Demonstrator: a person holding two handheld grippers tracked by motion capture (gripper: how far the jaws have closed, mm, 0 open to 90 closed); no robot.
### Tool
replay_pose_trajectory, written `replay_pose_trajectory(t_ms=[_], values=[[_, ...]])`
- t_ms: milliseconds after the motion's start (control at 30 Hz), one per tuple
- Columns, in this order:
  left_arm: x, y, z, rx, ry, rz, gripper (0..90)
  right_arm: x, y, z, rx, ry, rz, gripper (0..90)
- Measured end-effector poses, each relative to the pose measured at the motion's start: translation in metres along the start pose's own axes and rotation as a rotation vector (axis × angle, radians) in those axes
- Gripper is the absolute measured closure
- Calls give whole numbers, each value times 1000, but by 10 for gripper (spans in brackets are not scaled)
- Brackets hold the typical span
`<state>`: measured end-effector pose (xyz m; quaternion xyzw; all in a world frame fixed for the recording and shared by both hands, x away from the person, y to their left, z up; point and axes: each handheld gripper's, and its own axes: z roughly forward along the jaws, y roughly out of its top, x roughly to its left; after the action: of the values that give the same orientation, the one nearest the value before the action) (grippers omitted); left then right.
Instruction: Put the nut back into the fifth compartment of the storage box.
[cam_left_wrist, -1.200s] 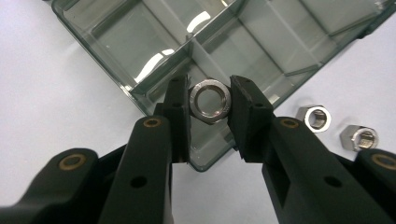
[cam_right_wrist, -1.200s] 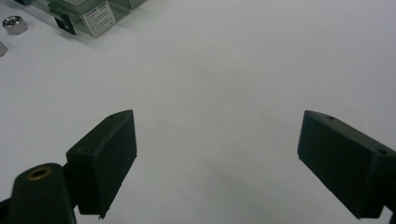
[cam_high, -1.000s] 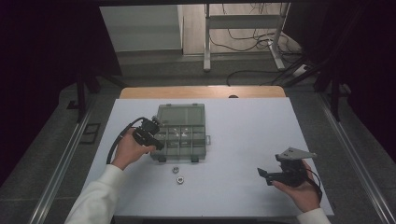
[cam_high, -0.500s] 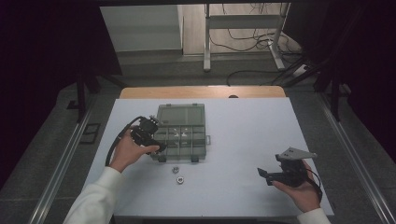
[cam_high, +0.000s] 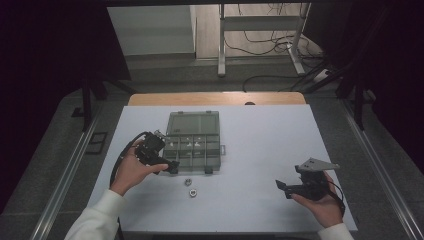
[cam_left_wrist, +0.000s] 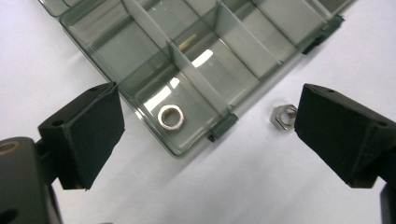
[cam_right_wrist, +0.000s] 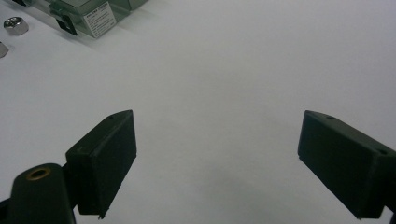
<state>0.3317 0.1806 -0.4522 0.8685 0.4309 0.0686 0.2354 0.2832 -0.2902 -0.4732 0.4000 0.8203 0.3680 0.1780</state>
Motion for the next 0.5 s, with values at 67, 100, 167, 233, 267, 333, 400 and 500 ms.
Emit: replay_pose_trajectory(t_ms=[67,100,167,233,267,333,400,500], values=[[-3,-3,-2,-5,-12,4,85,0,0,0,-1,0,0,120],[-5,-5,-2,-6,-19,7,89,0,0,0,-1,0,0,120],[-6,-6,-2,-7,-21,12,90,0,0,0,0,-1,-1,120],[-9,-9,-2,-3,-26,20,93,0,0,0,1,0,-1,120],[-13,-10,-2,0,-28,30,95,0,0,0,1,0,0,119],[-17,-12,-1,0,-30,37,97,0,0,0,-1,0,-1,120],[-21,-13,-1,2,-35,48,101,0,0,0,-3,1,0,120],[-27,-15,-2,5,-46,62,105,0,0,-1,-3,1,0,119]])
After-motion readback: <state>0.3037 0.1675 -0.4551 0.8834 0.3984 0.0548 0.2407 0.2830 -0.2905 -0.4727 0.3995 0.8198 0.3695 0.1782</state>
